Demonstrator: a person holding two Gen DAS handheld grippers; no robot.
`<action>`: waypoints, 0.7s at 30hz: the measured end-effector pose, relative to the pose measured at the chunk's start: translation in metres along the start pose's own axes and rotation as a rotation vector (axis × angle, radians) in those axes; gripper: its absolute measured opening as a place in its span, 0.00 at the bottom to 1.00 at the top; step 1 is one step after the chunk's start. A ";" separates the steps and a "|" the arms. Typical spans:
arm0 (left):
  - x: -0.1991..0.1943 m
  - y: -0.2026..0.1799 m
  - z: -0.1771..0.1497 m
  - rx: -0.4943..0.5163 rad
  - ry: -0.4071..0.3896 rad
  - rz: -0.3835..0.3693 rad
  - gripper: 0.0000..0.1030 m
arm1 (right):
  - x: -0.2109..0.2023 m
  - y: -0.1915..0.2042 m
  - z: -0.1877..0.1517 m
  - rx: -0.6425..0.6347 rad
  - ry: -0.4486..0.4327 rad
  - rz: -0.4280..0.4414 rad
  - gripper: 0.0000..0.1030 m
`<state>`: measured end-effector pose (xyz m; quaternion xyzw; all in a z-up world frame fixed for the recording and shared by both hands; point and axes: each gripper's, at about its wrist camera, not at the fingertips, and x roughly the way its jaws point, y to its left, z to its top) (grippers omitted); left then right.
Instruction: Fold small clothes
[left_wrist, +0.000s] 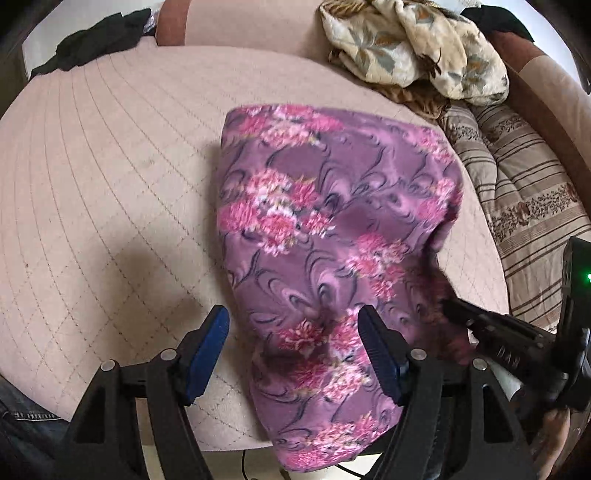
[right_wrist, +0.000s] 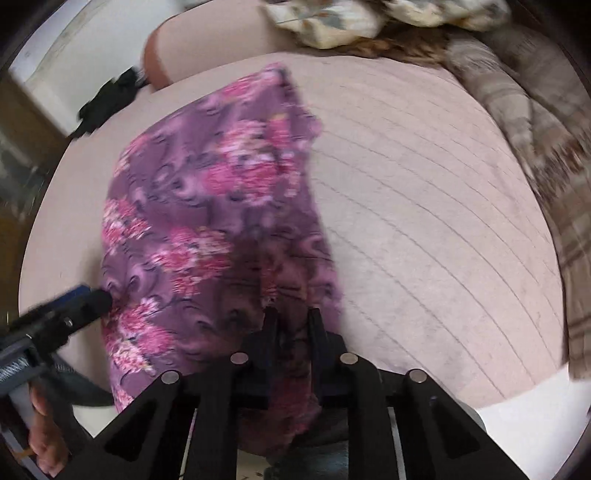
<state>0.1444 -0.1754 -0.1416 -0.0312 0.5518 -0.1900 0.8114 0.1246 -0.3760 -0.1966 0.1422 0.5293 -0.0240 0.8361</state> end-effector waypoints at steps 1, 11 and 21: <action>0.000 0.002 -0.001 -0.005 0.003 -0.002 0.69 | 0.001 -0.008 -0.002 0.026 0.004 -0.033 0.10; -0.014 0.051 0.039 -0.157 -0.039 -0.072 0.69 | -0.056 -0.038 0.028 0.082 -0.232 0.178 0.94; 0.053 0.070 0.097 -0.257 0.073 -0.216 0.74 | 0.048 -0.042 0.122 0.167 -0.090 0.350 0.91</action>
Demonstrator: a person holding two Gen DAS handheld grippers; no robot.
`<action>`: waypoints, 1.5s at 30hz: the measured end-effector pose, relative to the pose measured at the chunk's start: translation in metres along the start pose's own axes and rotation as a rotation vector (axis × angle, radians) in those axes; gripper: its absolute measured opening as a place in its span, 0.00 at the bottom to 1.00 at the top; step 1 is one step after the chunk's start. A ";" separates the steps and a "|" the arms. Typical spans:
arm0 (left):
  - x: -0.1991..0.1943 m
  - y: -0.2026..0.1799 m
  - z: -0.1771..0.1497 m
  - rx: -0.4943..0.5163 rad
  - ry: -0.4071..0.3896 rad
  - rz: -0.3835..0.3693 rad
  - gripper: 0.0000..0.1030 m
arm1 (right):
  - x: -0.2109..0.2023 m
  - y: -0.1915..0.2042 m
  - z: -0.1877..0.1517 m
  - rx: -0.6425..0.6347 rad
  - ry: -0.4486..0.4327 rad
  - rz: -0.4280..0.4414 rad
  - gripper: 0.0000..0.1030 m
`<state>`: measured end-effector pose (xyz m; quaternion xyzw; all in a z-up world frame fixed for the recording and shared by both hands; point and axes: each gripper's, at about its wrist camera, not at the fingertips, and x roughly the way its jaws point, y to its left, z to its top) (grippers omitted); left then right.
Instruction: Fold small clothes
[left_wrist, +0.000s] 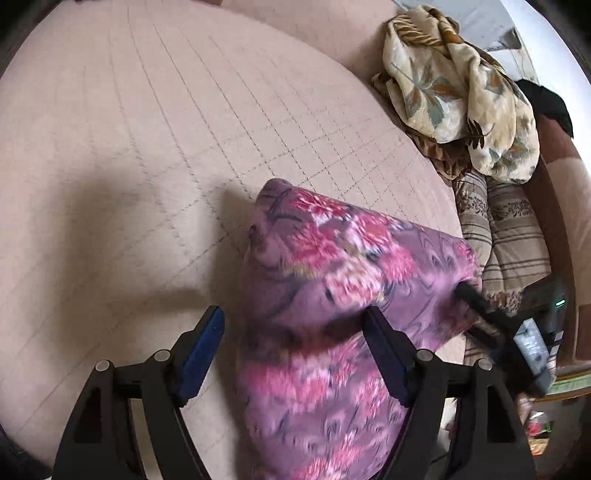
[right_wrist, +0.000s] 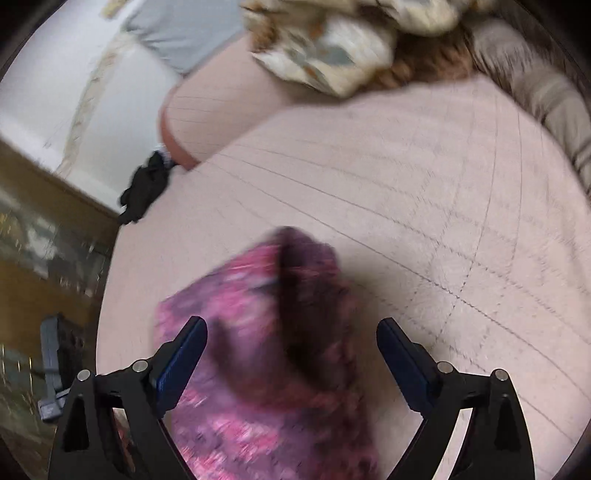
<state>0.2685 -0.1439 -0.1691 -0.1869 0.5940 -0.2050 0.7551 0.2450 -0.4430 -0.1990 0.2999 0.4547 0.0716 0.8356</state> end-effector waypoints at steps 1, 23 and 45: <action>0.007 0.001 0.003 0.000 0.009 -0.024 0.73 | 0.008 -0.005 0.000 0.024 0.017 0.006 0.88; -0.031 -0.073 0.117 0.274 -0.017 -0.095 0.32 | -0.019 0.012 0.012 0.221 -0.026 0.231 0.22; -0.012 0.044 -0.004 0.059 0.018 -0.018 0.64 | -0.019 0.049 -0.107 -0.039 -0.053 -0.146 0.73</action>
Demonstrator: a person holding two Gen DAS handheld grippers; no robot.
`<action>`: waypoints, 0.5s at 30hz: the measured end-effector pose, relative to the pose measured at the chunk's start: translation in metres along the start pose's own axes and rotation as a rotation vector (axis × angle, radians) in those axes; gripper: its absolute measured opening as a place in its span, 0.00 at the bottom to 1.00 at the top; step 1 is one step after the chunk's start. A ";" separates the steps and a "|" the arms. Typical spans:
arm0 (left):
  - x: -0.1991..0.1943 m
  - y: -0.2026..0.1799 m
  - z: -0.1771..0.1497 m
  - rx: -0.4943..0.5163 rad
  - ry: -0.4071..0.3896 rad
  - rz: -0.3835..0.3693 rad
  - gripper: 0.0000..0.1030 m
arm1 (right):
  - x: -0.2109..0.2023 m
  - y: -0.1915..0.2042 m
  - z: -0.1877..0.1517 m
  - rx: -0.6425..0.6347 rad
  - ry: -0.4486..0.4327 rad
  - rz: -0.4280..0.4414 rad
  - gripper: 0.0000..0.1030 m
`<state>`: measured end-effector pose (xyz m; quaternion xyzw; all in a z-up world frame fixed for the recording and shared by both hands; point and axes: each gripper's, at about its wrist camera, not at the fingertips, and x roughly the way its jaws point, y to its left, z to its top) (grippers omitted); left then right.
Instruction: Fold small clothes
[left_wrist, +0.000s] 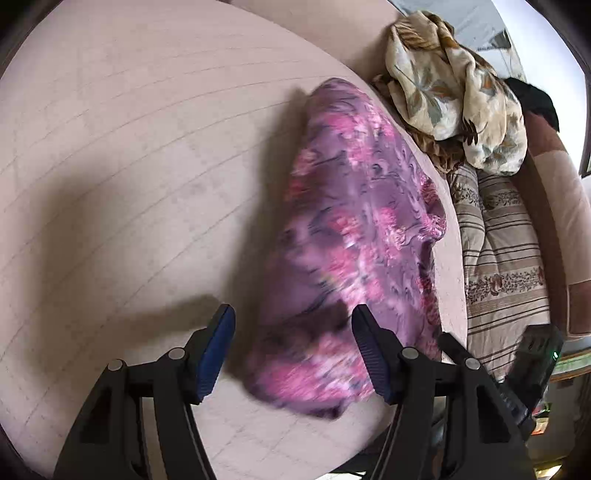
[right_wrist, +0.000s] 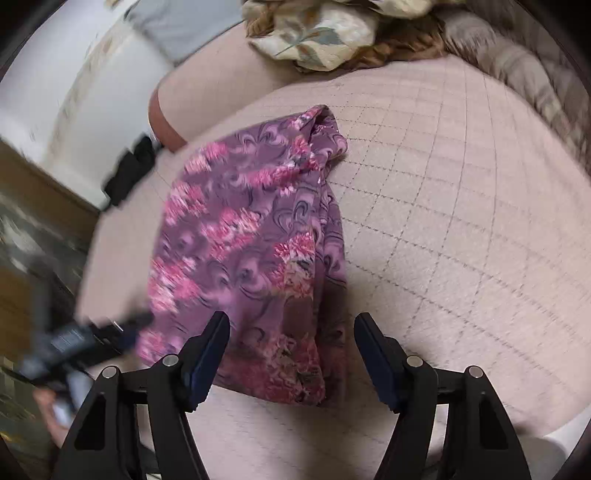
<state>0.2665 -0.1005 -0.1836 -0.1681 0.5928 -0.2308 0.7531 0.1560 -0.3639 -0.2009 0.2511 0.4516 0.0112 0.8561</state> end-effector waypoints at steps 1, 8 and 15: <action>0.006 -0.005 0.002 0.011 0.016 0.020 0.64 | 0.002 0.006 0.001 -0.034 -0.002 -0.054 0.70; 0.015 -0.014 -0.004 0.127 0.020 0.048 0.24 | 0.017 0.003 -0.008 -0.015 0.079 -0.233 0.12; -0.007 -0.028 -0.008 0.202 -0.057 0.071 0.10 | 0.017 0.001 -0.024 -0.018 0.053 -0.314 0.04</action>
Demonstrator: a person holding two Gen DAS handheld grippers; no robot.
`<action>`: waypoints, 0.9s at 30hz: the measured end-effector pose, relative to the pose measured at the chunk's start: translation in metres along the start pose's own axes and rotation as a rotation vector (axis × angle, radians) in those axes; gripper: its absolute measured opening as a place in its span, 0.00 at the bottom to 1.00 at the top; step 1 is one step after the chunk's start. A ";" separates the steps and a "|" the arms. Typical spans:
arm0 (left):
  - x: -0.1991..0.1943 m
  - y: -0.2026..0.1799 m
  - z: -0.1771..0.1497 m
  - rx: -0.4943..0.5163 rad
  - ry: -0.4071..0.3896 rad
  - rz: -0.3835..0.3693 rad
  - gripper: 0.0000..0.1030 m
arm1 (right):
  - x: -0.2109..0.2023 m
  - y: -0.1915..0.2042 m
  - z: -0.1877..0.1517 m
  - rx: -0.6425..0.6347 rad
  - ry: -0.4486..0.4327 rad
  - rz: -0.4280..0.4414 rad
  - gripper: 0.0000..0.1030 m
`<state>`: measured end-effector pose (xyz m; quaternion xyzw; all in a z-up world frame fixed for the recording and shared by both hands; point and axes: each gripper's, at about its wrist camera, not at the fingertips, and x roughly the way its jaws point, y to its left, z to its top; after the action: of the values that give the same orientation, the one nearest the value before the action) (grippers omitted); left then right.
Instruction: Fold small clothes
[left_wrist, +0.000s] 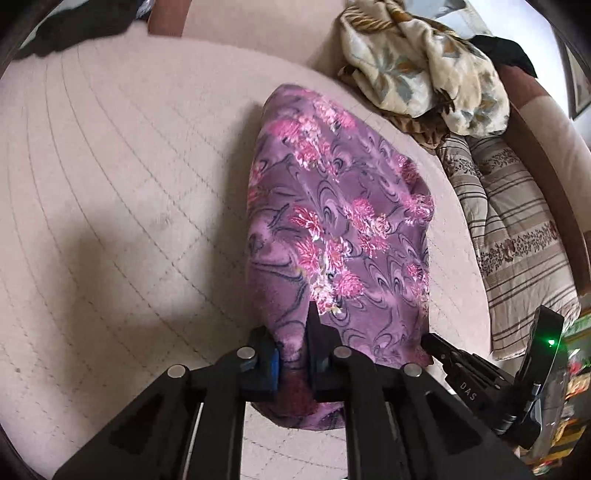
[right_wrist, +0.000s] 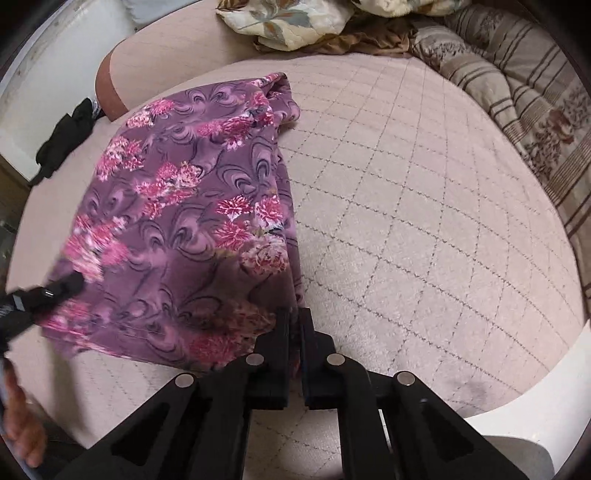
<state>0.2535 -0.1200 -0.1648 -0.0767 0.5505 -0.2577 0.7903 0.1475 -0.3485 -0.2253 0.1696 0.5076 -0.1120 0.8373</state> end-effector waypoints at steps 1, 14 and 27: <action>0.006 0.003 -0.003 0.004 0.015 0.022 0.11 | 0.001 0.003 -0.003 -0.009 -0.005 -0.015 0.04; -0.025 -0.014 -0.026 0.106 -0.125 0.237 0.54 | -0.014 0.003 -0.016 -0.018 -0.035 -0.006 0.11; 0.005 0.005 -0.033 -0.010 -0.031 0.092 0.22 | -0.005 -0.003 -0.020 -0.061 -0.019 0.078 0.17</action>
<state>0.2262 -0.1122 -0.1835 -0.0593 0.5423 -0.2173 0.8094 0.1279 -0.3433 -0.2295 0.1623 0.4961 -0.0653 0.8505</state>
